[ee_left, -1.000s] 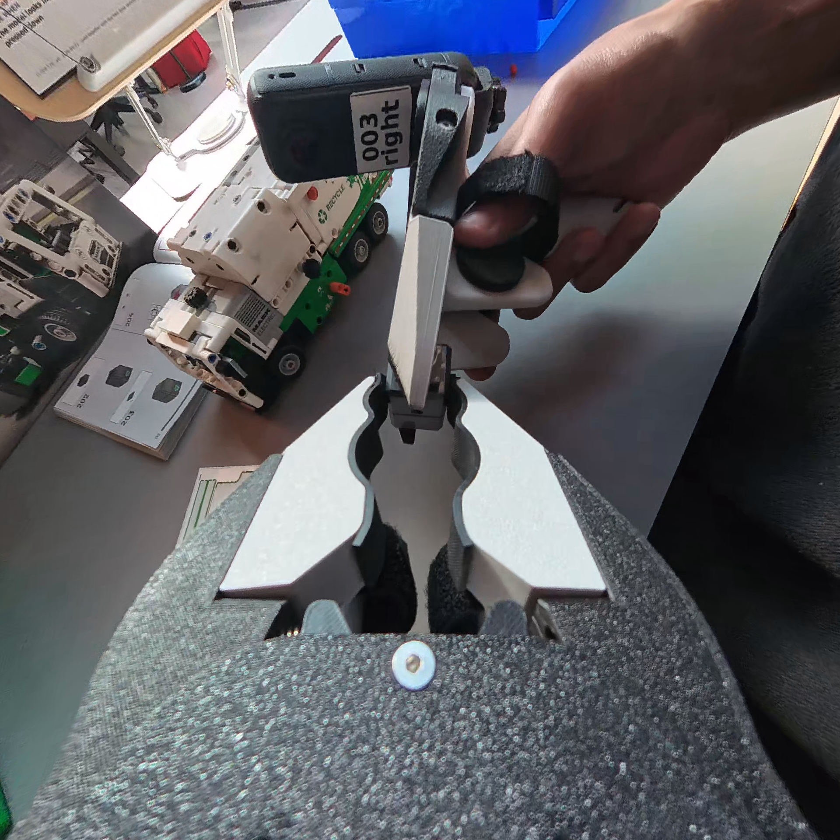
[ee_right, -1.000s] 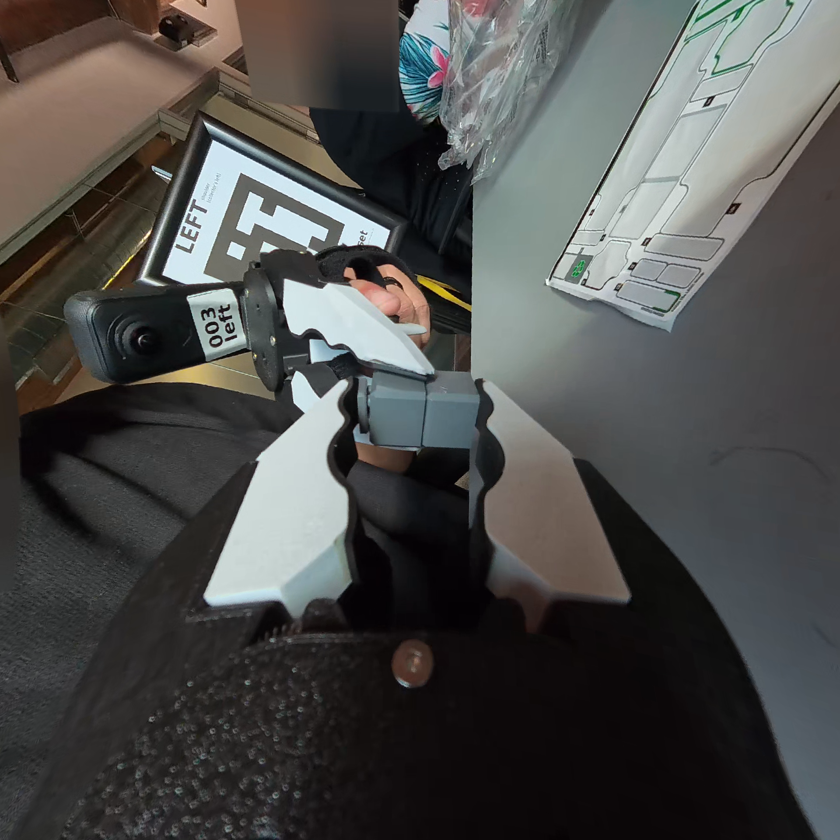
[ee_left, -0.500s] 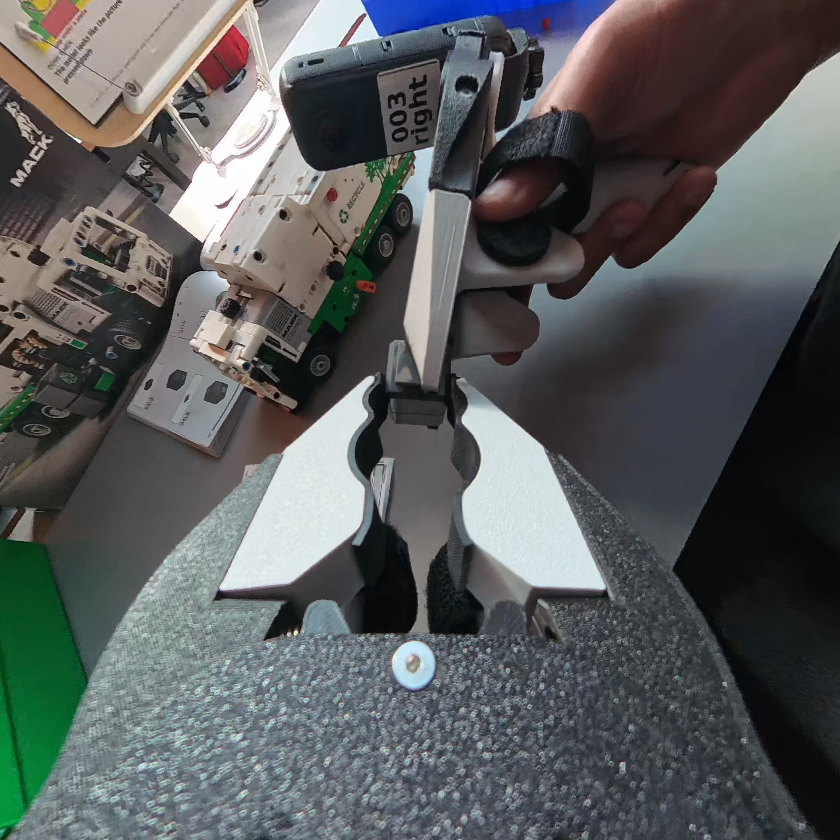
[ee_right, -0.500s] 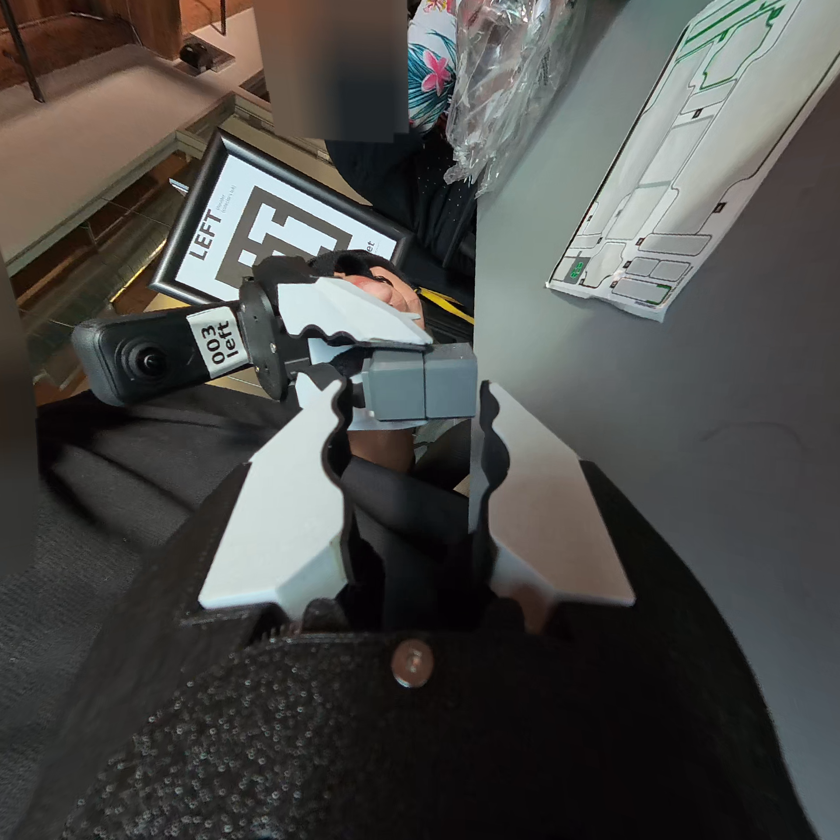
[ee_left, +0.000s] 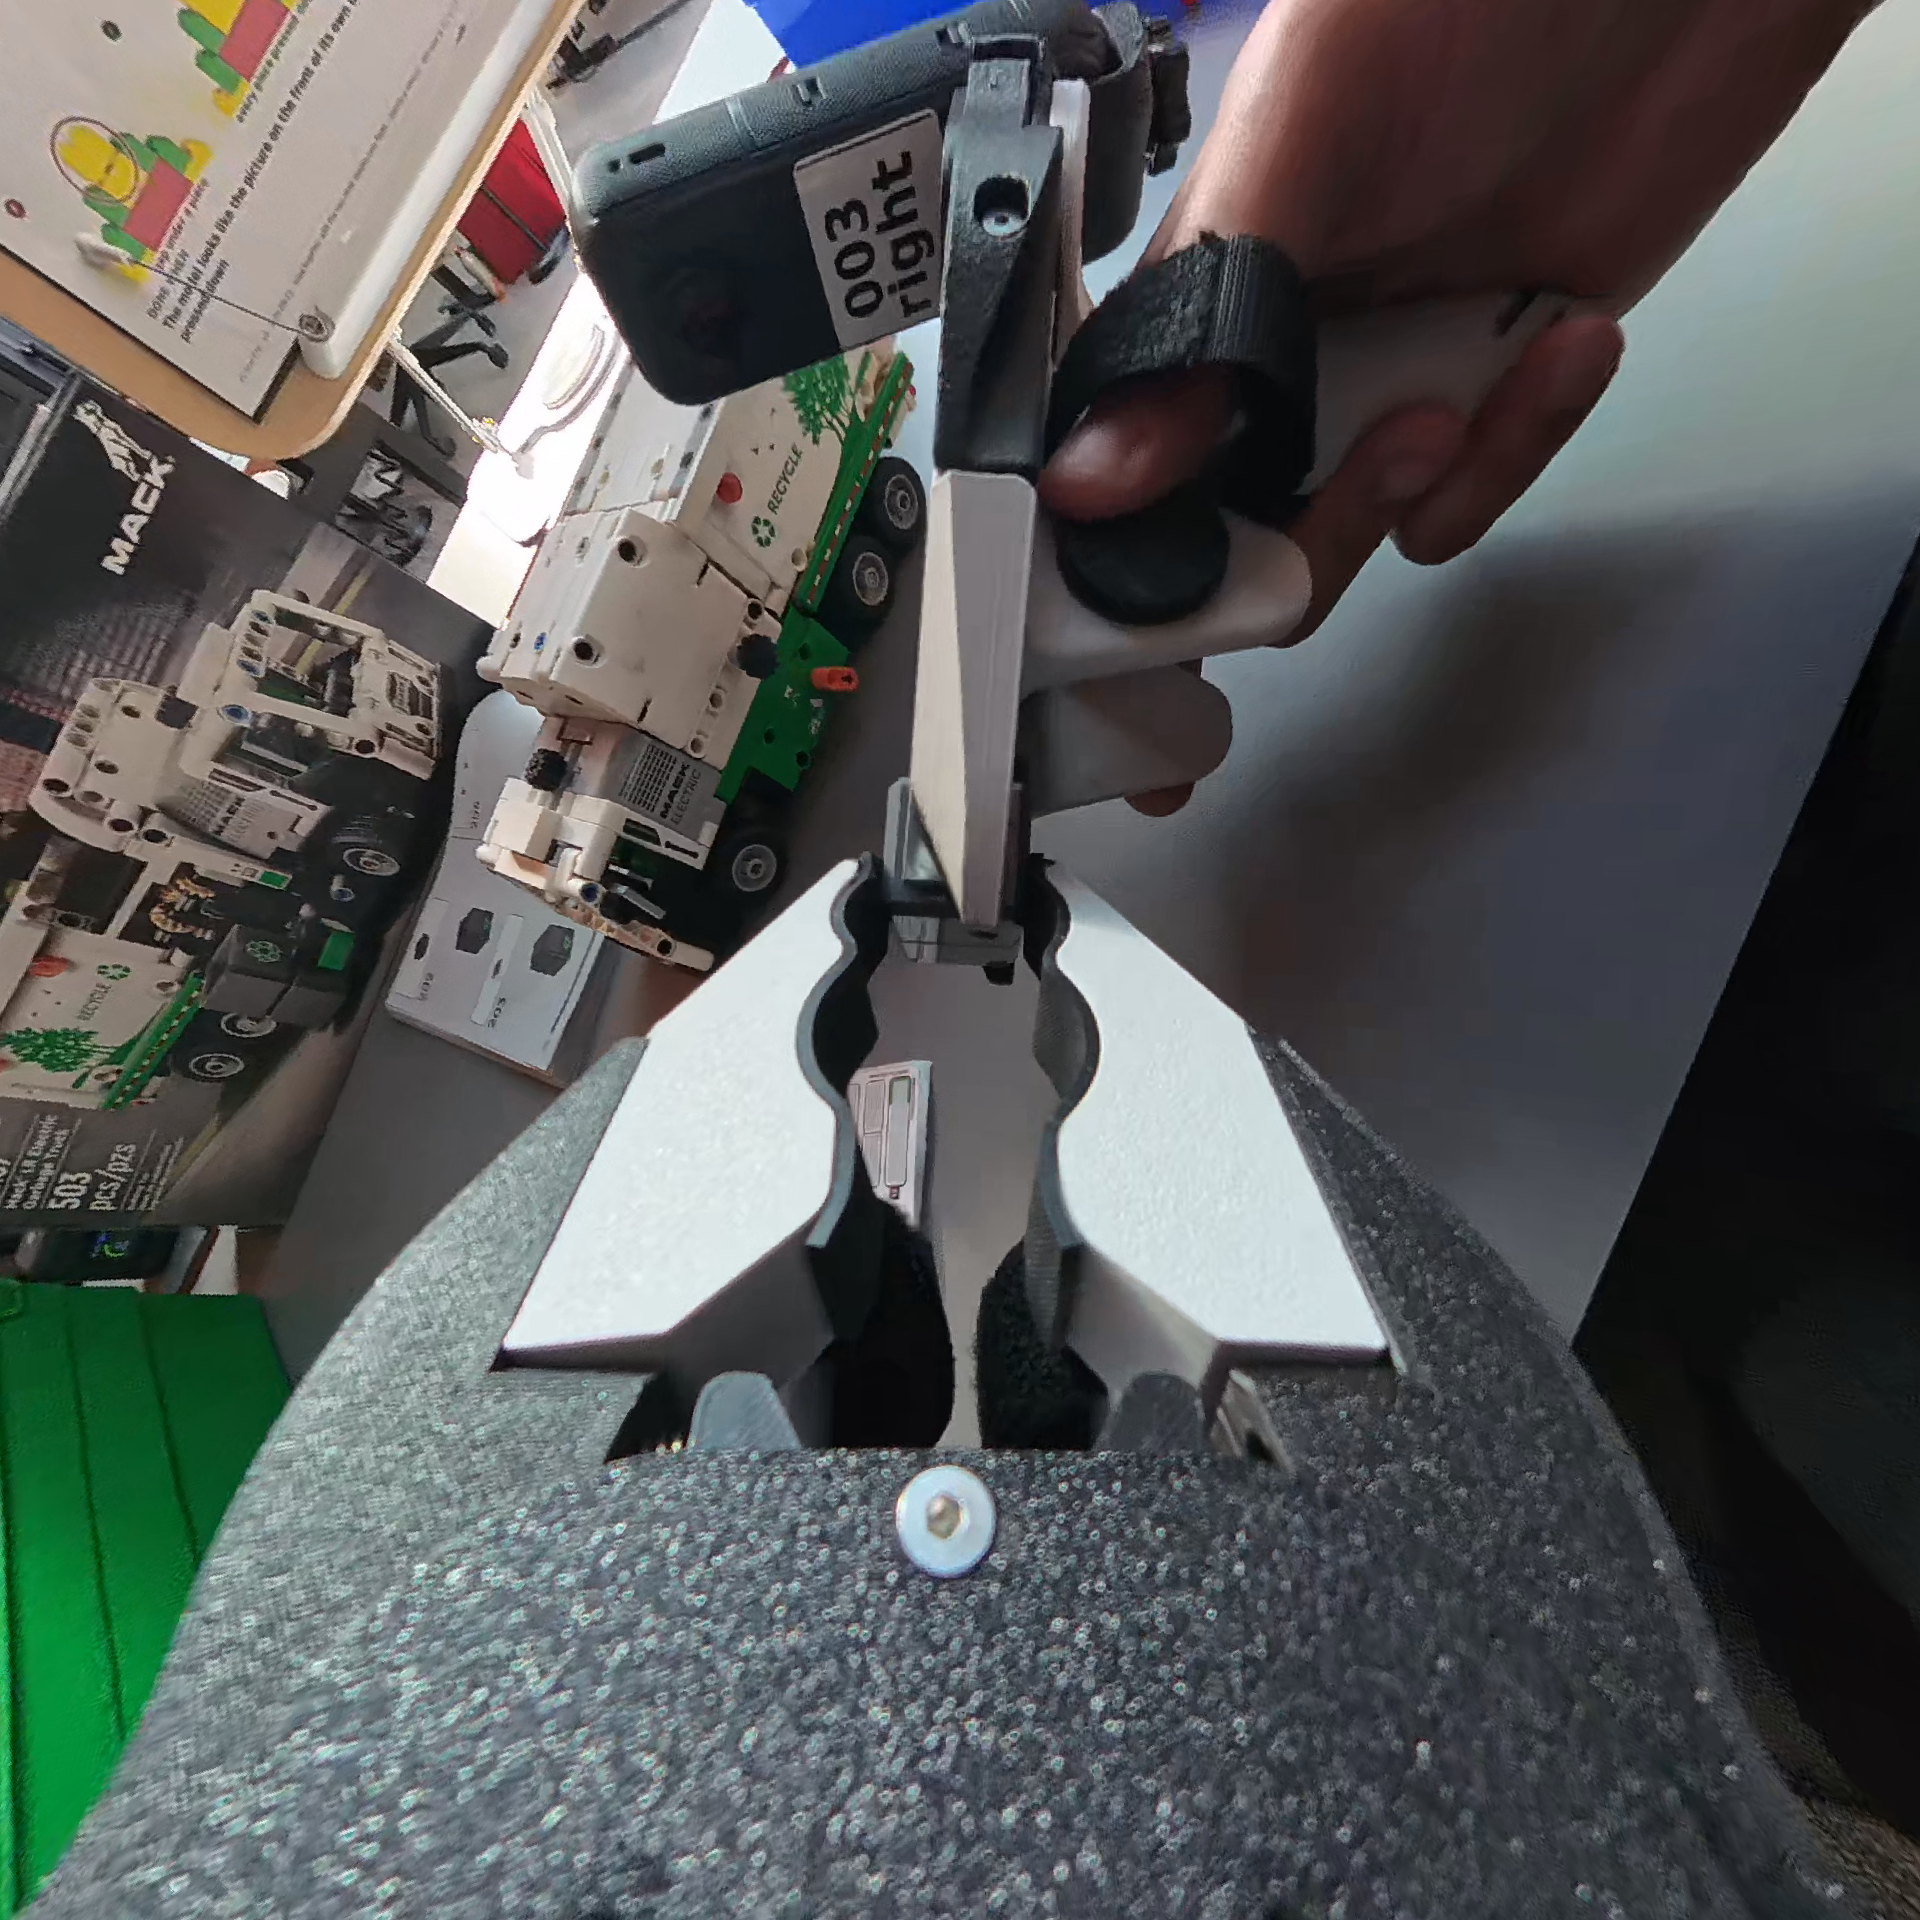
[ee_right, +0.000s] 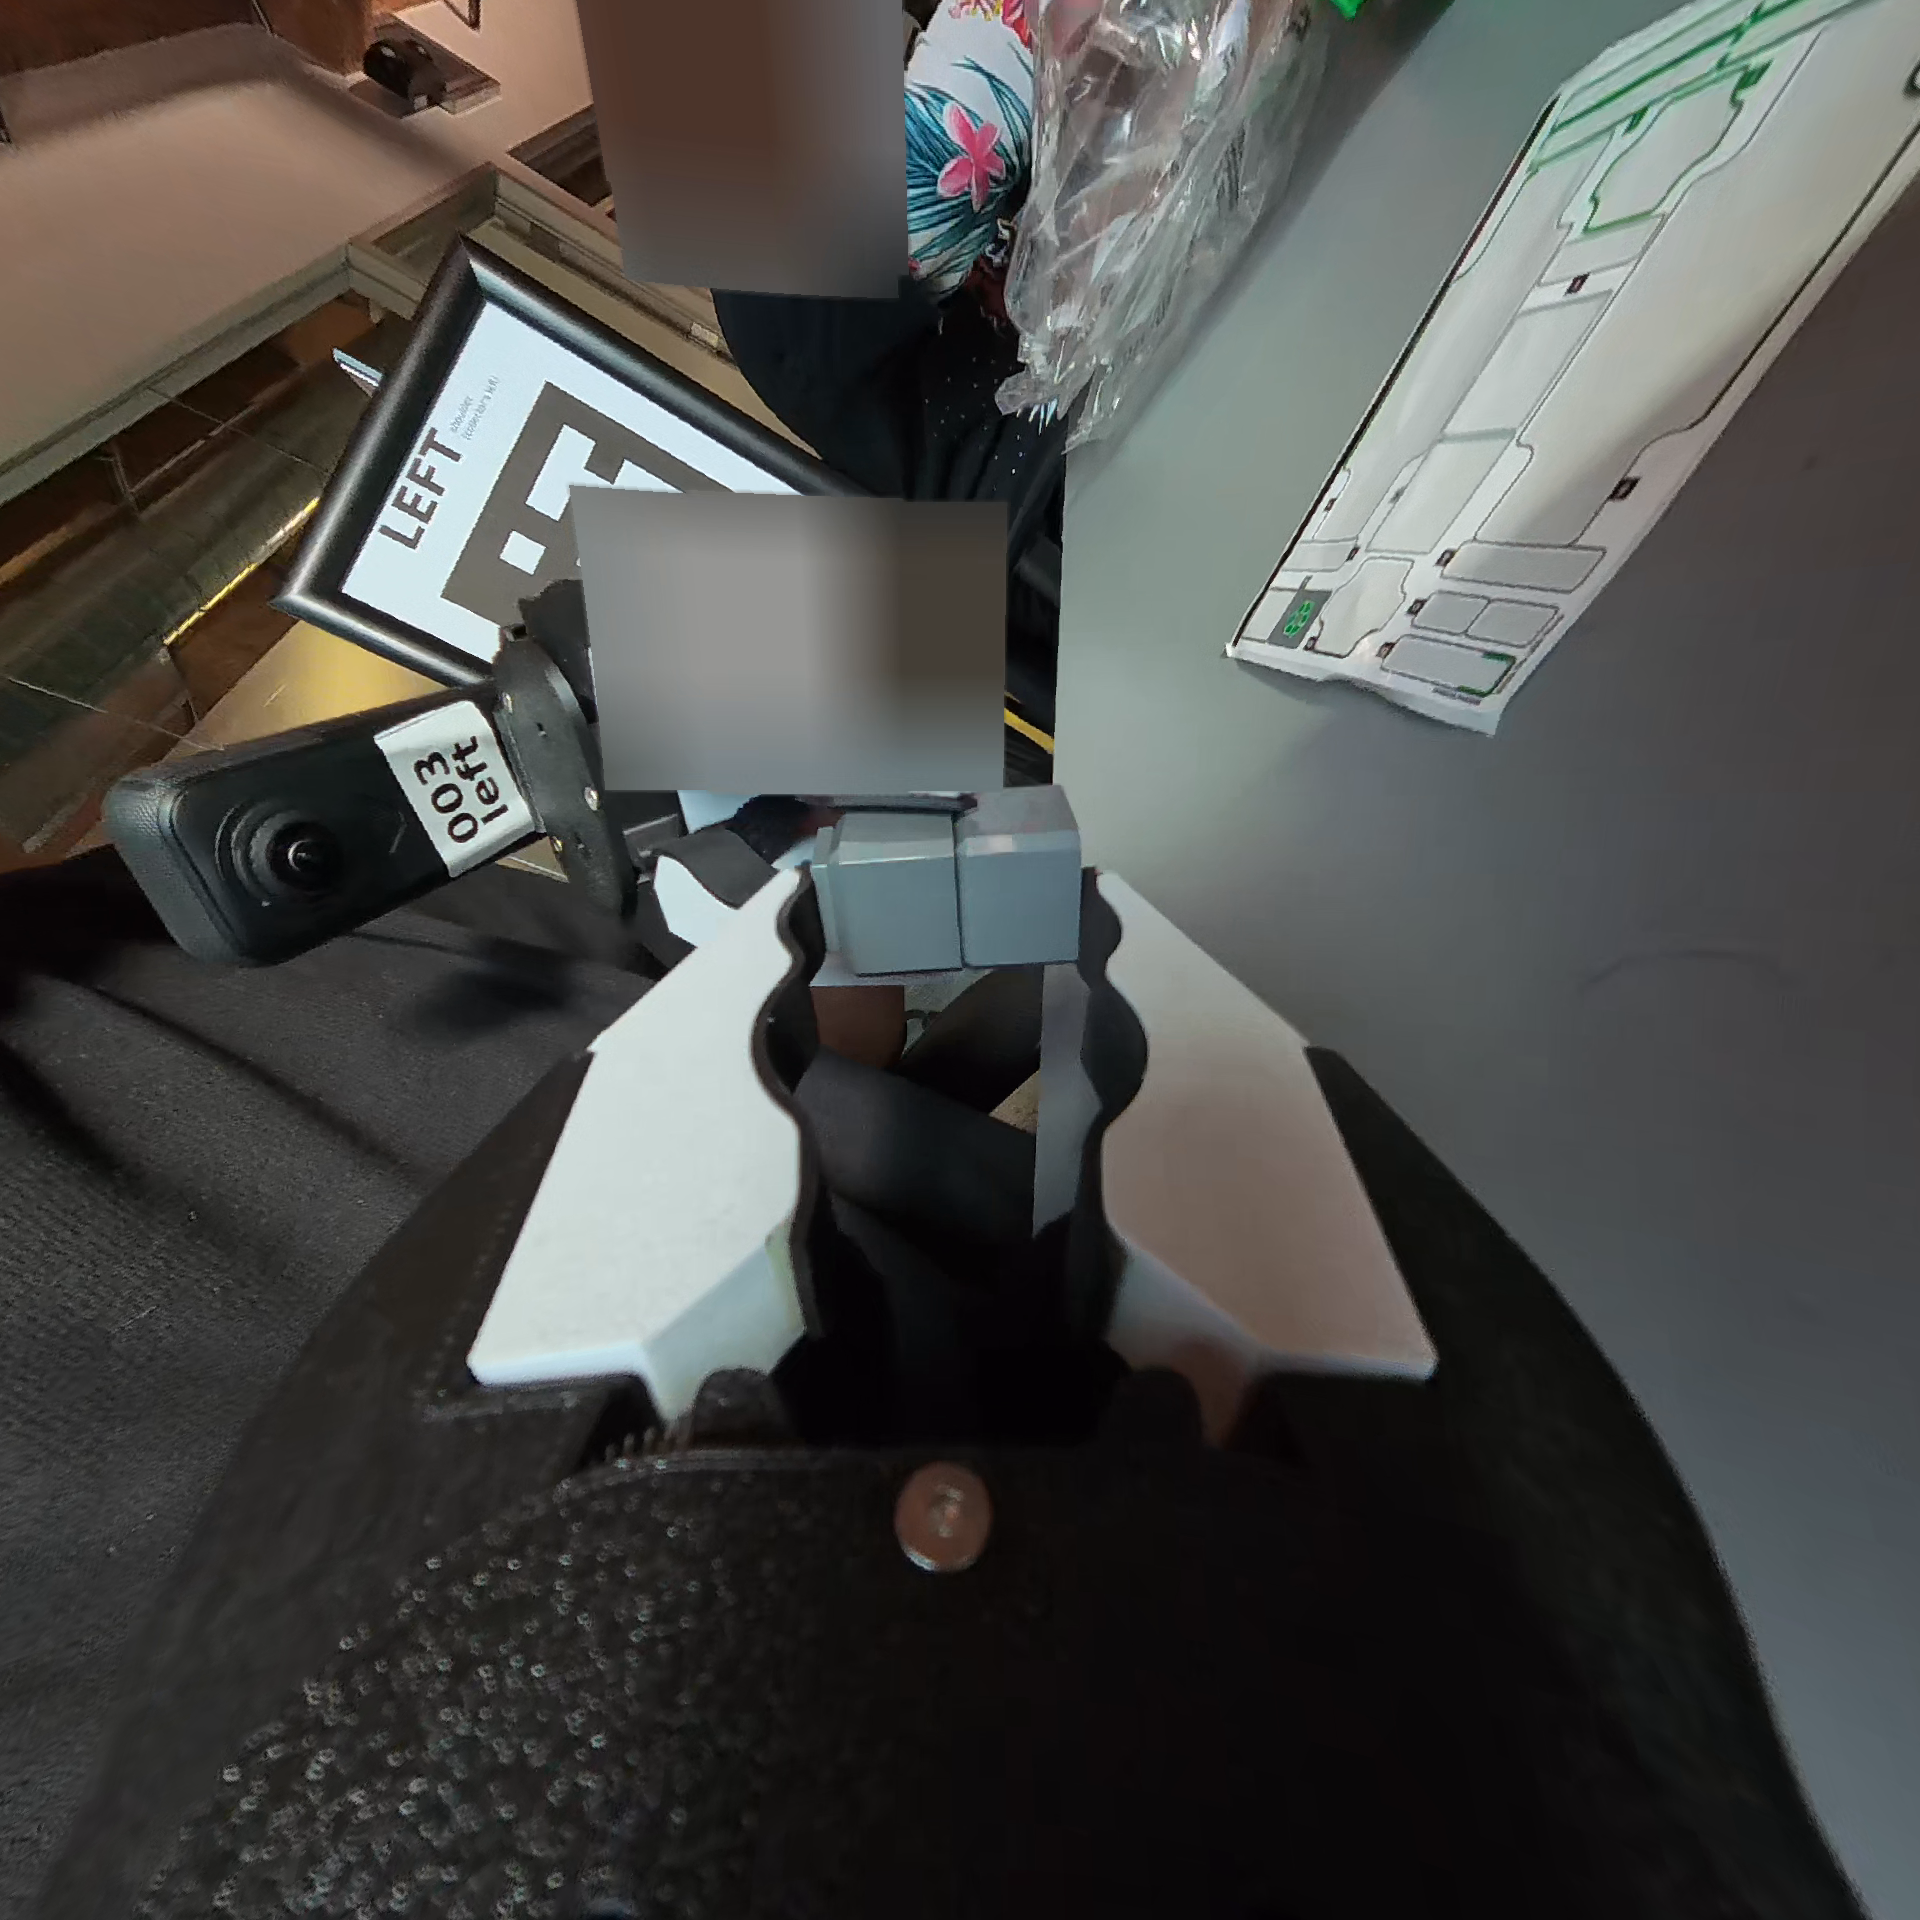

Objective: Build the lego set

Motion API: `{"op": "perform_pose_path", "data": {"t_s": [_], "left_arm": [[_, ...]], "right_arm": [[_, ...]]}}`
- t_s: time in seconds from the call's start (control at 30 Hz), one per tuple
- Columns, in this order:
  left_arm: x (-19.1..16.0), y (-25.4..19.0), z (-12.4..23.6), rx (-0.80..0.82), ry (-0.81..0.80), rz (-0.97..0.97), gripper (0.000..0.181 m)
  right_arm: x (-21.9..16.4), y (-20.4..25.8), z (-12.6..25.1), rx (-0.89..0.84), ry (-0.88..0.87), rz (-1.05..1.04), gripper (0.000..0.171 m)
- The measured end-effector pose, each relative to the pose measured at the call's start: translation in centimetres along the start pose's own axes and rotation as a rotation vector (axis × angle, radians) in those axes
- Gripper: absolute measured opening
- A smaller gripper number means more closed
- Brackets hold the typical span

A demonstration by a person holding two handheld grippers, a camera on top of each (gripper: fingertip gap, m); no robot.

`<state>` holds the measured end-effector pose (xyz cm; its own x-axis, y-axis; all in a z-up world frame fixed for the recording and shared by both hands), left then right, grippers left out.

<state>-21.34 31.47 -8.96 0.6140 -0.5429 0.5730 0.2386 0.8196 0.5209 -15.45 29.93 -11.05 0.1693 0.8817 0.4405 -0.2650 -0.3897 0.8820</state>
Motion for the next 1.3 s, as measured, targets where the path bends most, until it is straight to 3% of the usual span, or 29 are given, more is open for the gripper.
{"op": "perform_pose_path", "data": {"t_s": [0.03, 0.07, 0.2, 0.57, 0.63, 0.7, 0.77, 0.87, 0.97, 1.13, 1.3], "left_arm": [[0.1, 0.1, 0.1, 0.021, -0.006, -0.015, 0.025], [0.2, 0.1, 0.1, 0.046, -0.006, -0.034, 0.025], [0.8, 0.1, 0.2, 0.065, -0.012, -0.043, 0.025], [0.5, 0.2, -0.5, 0.077, 0.037, -0.050, 0.025], [0.0, 0.9, -0.5, 0.026, -0.013, 0.032, 0.025], [-1.3, 2.2, -0.7, -0.097, -0.060, 0.218, 0.025], [-2.5, 3.3, -0.9, -0.270, -0.099, 0.418, 0.025], [-2.4, 3.9, -0.8, -0.667, -0.200, 0.699, 0.025], [-2.0, 4.2, -1.2, -0.986, -0.199, 0.861, 0.025], [-1.3, 3.6, -2.0, -1.200, -0.145, 0.924, 0.025], [-0.4, 2.8, -1.9, -1.303, -0.094, 0.926, 0.025]], "right_arm": [[0.2, 0.2, 0.1, 0.010, -0.019, 0.006, 0.049], [0.4, 0.5, 0.4, 0.050, -0.039, -0.002, 0.056], [0.4, 0.4, 0.8, 0.097, -0.061, -0.032, 0.048], [0.3, 0.1, 0.9, -0.070, -0.074, 0.052, 0.047], [0.7, 0.4, 1.3, -0.074, -0.067, 0.104, 0.051], [1.7, 1.1, 2.8, -0.128, -0.079, 0.262, 0.061], [2.3, 1.2, 4.3, -0.318, 0.021, 0.524, 0.061], [2.8, 2.0, 4.7, -0.530, 0.196, 1.032, 0.074], [3.3, 2.7, 4.2, -0.717, 0.353, 1.283, 0.058], [2.7, 3.1, 2.1, -0.657, 0.637, 1.418, 0.079], [1.7, 2.4, 0.8, -0.564, 0.719, 1.481, 0.064]]}}
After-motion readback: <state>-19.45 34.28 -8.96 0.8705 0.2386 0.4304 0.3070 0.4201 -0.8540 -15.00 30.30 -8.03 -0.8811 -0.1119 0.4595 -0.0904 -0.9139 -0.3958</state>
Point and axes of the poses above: each gripper's, where its closed fingertips meet, z back along the fingers, x out of its top, y = z × x across the jaws, the point moved 5 cm from there along z, back along the fingers, and after that the axes turned 10 degrees about y, right-handed, at the moved point
